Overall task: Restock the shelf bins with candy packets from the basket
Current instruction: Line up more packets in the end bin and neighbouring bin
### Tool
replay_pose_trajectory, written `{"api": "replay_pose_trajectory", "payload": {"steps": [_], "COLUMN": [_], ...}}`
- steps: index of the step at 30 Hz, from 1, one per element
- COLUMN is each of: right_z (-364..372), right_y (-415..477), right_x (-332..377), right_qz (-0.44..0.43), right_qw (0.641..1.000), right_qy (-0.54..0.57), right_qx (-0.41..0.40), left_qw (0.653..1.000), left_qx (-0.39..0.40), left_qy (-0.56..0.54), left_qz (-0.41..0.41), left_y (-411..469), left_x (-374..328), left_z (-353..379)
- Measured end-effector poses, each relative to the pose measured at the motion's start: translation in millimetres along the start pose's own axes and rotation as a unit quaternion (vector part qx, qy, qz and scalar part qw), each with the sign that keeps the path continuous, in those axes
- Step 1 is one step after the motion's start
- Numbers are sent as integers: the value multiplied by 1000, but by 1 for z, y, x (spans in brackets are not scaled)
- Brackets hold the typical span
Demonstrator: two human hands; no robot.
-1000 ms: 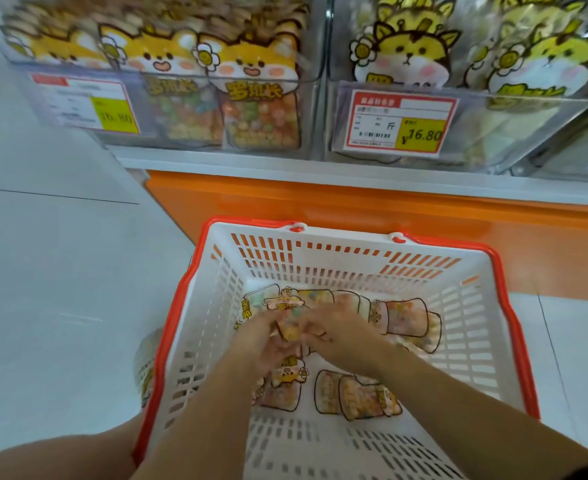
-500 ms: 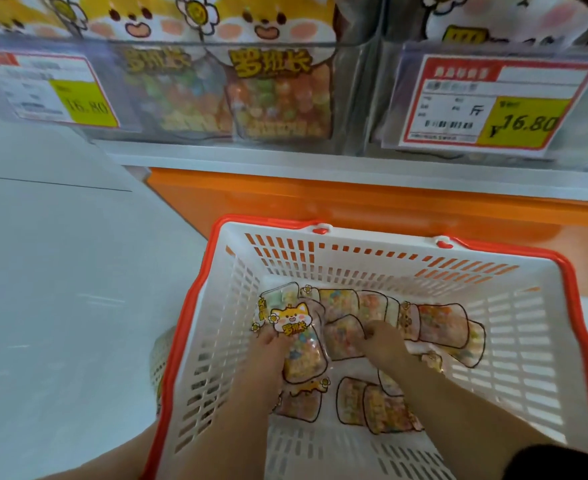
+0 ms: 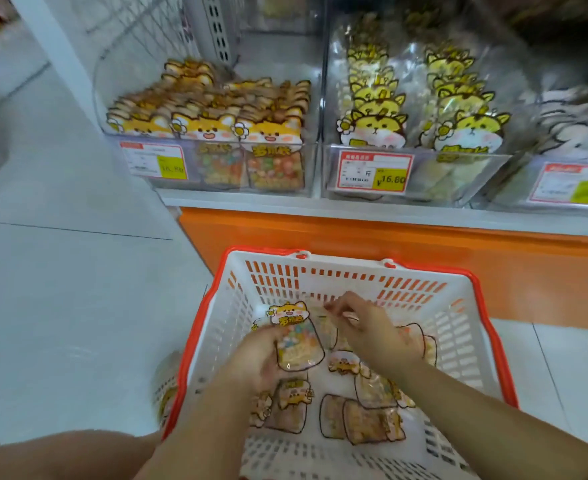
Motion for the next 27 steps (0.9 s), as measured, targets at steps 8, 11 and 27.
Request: {"api": "replay_pose_trajectory", "payload": {"steps": [8,11,27], "right_z": [-35,-52,-155], "right_y": [-33,-35,-7], "right_x": [79,108,251], "right_qz": [-305,-335,-100], "right_qw": [935,921,979], "right_qy": [-163,-169,141], "right_qx": [-83,-105,109], "left_qw": [986,978,842], "left_qx": [128,170,236], "left_qy": [-68,-39,266], "left_qz": [78,114,405], "left_y": [-94,-125,-230], "left_x": [-72,-84,-182], "left_z": [23,31,22]}}
Point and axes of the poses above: each hand's wrist, its own y-axis towards the middle knuckle, its own z-axis out of the palm, x = y × z, the point moved 3 cm from there along y, towards the middle knuckle, and after that the axes turned 6 degrees about -y, right-handed, at the moved point
